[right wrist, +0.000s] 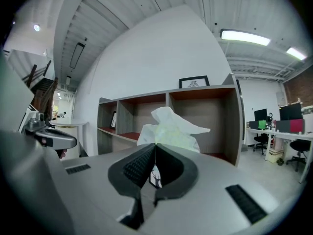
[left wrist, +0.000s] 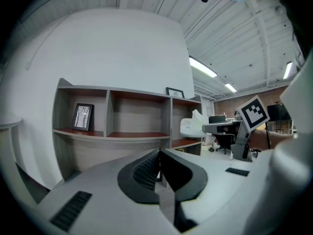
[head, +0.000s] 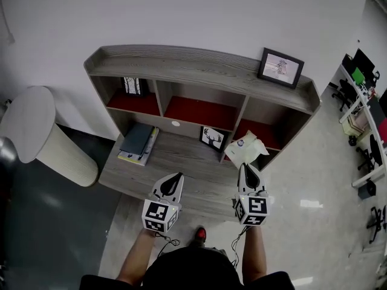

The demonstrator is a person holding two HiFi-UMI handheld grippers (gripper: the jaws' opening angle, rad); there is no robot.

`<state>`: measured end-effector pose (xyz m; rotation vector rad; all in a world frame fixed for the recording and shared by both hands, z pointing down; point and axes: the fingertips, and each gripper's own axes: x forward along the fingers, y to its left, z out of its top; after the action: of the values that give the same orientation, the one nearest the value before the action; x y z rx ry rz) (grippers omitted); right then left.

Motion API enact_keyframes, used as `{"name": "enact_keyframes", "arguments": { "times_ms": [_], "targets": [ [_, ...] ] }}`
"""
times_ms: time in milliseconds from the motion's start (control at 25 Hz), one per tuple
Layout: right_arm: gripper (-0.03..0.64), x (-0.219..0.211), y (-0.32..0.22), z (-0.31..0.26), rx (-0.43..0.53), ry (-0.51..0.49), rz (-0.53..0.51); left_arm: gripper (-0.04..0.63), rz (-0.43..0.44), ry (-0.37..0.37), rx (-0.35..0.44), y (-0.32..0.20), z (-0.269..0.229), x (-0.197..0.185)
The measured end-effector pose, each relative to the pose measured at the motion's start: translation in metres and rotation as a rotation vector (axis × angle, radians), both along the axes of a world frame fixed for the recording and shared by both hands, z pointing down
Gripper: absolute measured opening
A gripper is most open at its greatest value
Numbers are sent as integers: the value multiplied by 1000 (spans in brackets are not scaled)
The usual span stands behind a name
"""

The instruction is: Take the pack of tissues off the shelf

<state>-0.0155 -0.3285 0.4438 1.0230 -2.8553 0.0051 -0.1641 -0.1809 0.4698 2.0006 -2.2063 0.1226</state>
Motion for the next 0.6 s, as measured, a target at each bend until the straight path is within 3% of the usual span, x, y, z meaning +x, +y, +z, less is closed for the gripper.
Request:
{"name": "enact_keyframes", "arguments": {
  "times_ms": [600],
  "targets": [
    [31, -68, 72, 31, -25, 33, -188, 8, -144, 39, -32, 72, 27, -40]
  ]
}}
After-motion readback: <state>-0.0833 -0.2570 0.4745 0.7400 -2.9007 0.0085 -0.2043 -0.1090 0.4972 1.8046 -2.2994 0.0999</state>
